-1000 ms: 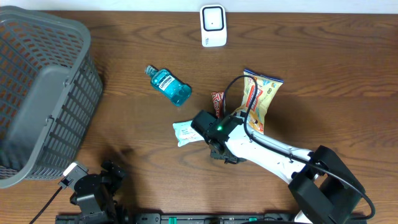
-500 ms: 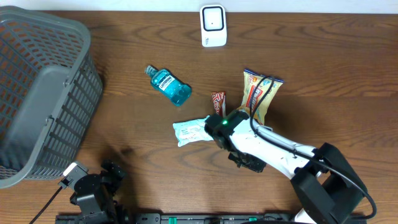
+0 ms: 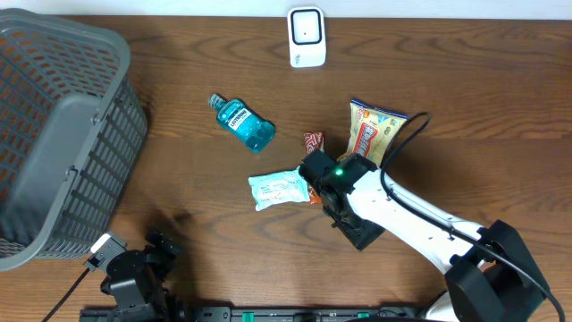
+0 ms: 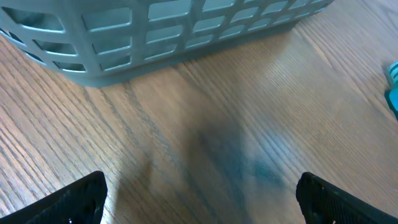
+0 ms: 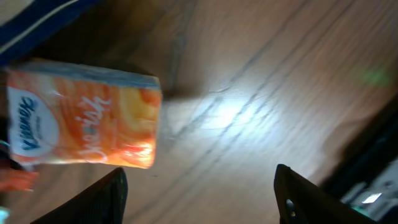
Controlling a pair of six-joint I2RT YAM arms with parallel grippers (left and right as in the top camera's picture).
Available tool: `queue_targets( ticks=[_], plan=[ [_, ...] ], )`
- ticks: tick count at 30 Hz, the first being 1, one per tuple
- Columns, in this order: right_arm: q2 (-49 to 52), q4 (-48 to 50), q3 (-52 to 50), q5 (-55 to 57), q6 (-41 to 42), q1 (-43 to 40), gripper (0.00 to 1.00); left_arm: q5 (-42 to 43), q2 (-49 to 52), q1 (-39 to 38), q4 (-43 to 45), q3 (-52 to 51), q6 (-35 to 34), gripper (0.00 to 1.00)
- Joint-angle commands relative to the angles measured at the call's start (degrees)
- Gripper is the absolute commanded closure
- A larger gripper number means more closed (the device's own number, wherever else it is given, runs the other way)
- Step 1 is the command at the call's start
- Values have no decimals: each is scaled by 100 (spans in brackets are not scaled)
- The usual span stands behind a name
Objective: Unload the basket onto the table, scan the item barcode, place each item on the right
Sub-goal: 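Close the right gripper on the orange Kleenex packet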
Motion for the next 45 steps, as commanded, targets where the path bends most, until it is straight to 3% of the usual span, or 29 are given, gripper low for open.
queue_targets(
  ticks=[1,19,26,31,37,45],
  plan=[
    [-35,179,-236,55,837,2,32,-9,-28,20,-223,-17,33,2],
    [-35,743,-365,592,855,-223,33,-9,-28,20,-223,-17,35,2],
    [-35,1744,-1021,623,852,-260,34,-11,-28,20,-223,-17,35,2],
    [-35,2304,-1543,446,855,-411,48,-9,-28,20,-223,-17,33,2],
    [-35,2288,-1543,422,745,-485,59,-9,-28,20,-223,-17,33,2],
    [-35,2267,-1543,437,632,-557,80,-9,-28,20,-223,-17,33,2]
  ],
)
